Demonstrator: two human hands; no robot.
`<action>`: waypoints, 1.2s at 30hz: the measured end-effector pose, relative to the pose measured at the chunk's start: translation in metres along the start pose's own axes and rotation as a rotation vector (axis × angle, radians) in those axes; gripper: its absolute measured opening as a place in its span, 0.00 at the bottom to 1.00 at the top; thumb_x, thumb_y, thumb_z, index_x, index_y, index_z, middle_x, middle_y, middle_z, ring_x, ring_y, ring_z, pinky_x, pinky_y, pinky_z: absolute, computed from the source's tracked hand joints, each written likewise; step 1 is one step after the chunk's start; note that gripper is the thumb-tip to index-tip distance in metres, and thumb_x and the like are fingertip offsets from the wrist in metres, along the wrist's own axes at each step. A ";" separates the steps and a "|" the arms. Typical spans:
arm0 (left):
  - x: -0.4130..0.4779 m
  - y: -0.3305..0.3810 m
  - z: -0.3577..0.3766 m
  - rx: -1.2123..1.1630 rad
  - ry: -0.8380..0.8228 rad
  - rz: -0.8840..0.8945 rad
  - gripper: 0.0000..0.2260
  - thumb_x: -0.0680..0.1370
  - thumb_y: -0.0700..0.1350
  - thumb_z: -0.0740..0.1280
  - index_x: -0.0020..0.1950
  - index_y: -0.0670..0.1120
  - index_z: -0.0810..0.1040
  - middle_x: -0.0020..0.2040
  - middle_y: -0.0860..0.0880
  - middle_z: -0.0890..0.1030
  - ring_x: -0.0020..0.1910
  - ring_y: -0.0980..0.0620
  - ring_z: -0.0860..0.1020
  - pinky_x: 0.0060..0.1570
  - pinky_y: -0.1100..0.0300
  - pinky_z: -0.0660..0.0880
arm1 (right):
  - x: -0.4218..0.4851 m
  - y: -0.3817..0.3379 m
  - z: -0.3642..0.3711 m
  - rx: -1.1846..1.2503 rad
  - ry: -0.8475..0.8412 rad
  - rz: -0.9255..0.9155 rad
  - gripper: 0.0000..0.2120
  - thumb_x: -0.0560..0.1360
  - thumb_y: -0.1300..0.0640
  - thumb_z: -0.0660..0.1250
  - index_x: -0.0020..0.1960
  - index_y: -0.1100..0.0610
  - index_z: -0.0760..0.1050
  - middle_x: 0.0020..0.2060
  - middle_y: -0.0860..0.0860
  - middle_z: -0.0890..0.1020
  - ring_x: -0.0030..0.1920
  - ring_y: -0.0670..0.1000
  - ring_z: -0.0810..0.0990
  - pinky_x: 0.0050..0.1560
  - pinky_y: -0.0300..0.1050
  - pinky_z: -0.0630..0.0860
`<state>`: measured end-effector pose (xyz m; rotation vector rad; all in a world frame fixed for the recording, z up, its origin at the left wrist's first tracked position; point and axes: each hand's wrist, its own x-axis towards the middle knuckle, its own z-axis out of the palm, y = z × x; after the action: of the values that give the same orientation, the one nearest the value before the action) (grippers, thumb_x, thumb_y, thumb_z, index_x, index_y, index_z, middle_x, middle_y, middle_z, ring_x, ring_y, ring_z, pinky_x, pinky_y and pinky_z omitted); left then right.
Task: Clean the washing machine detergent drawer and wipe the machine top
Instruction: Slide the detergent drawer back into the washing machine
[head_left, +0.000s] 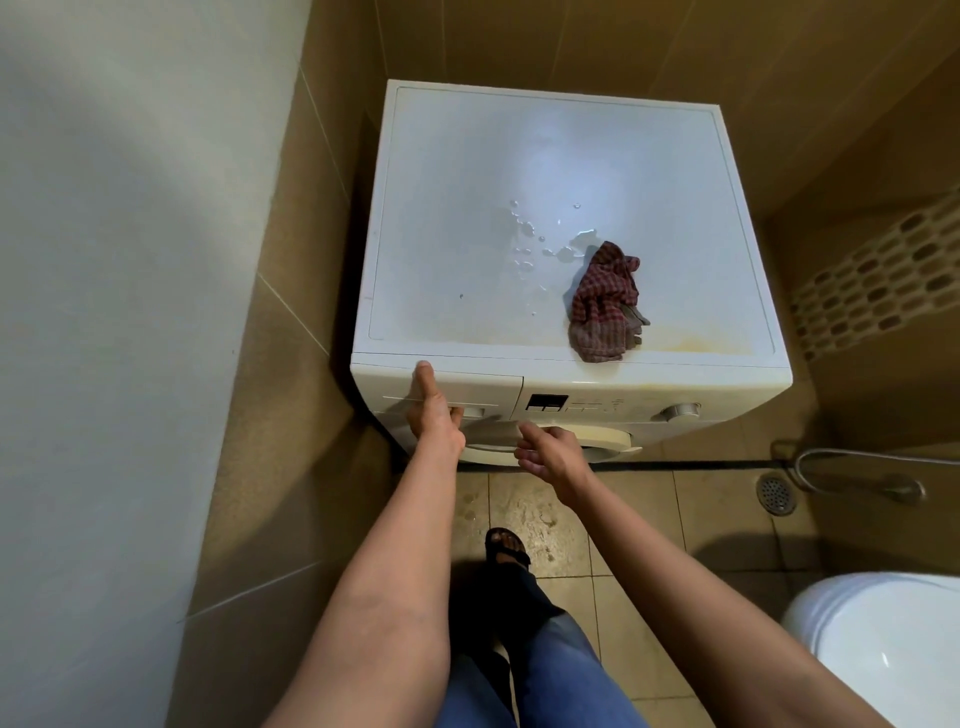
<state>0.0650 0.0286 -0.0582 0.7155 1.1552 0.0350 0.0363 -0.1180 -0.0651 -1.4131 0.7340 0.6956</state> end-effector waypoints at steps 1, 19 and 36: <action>0.001 0.000 0.000 0.000 0.002 0.005 0.10 0.74 0.60 0.69 0.47 0.56 0.76 0.63 0.47 0.77 0.64 0.45 0.73 0.61 0.51 0.74 | -0.001 0.001 -0.001 0.004 0.001 -0.003 0.13 0.77 0.55 0.66 0.54 0.64 0.71 0.34 0.53 0.74 0.32 0.47 0.72 0.32 0.36 0.72; 0.001 -0.023 -0.049 -0.028 -0.148 0.033 0.48 0.47 0.72 0.73 0.62 0.53 0.68 0.64 0.43 0.73 0.64 0.43 0.73 0.56 0.52 0.77 | -0.013 0.007 -0.006 -0.033 0.027 -0.022 0.13 0.77 0.57 0.66 0.56 0.65 0.71 0.58 0.69 0.76 0.60 0.67 0.75 0.66 0.64 0.66; -0.034 -0.038 -0.096 0.087 -0.175 -0.063 0.35 0.71 0.65 0.66 0.70 0.44 0.66 0.64 0.40 0.76 0.64 0.43 0.75 0.62 0.53 0.74 | -0.035 0.051 -0.002 -0.145 0.081 -0.125 0.22 0.71 0.60 0.74 0.60 0.60 0.68 0.53 0.56 0.76 0.53 0.53 0.79 0.47 0.42 0.78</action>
<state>-0.0426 0.0336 -0.0707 0.7436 1.0158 -0.1299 -0.0258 -0.1172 -0.0685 -1.6134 0.6620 0.6061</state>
